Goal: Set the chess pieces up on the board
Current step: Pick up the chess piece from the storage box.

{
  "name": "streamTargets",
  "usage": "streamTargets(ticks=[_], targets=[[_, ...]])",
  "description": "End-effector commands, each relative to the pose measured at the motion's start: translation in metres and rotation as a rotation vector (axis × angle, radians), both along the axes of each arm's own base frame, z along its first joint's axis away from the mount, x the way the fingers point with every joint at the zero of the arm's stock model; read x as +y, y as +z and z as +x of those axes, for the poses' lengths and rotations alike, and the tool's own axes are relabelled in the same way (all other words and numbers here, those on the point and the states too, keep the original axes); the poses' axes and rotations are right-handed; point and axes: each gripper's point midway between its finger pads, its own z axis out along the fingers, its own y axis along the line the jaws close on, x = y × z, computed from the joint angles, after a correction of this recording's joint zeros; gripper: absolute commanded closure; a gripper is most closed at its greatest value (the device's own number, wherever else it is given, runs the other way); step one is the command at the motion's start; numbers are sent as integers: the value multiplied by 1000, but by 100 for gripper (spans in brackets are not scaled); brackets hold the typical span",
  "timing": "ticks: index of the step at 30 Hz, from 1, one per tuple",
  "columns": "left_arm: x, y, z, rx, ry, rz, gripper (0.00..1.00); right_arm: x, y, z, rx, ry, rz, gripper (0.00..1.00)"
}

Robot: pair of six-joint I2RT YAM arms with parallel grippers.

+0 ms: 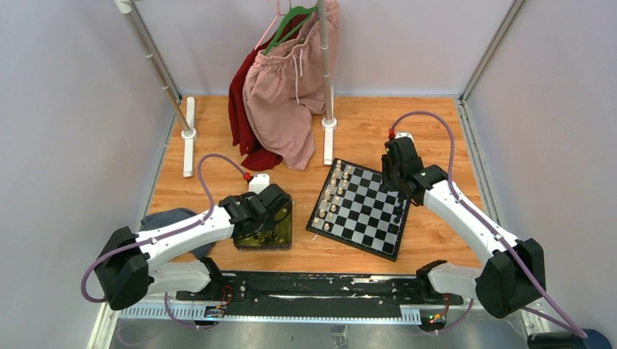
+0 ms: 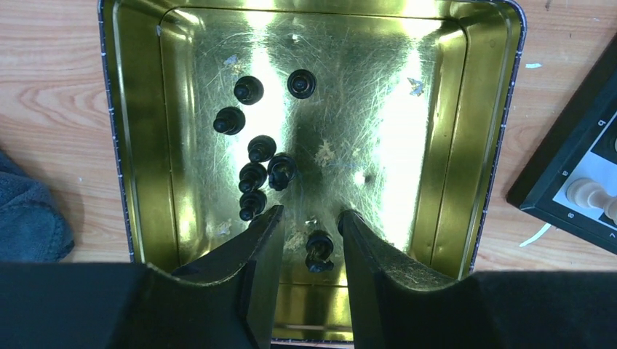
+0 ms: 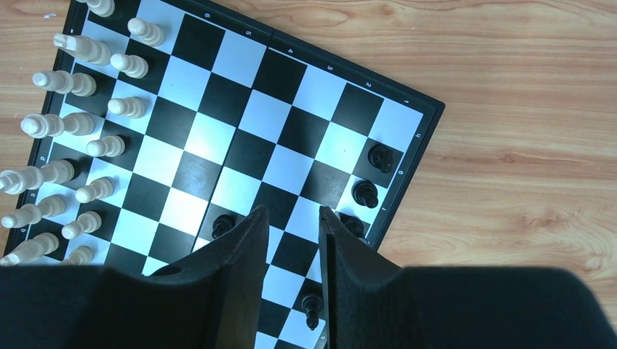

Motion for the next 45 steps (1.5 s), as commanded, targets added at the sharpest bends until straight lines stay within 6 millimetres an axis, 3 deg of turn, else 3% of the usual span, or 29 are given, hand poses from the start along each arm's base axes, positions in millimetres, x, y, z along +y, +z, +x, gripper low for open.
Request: streamTargets(ticks=[1,9,17,45], targets=[[-3,-7,7,3,15,-10,60,1,9,6,-28,1,-24,64],[-2,-11,11,16,36,-6,60,0,7,8,-26,9,-37,64],[6,-2,11,-5,67,-8,59,2,3,9,-18,13,-36,63],[18,-18,8,26,100,-15,60,4,2,8,-16,17,-23,64]])
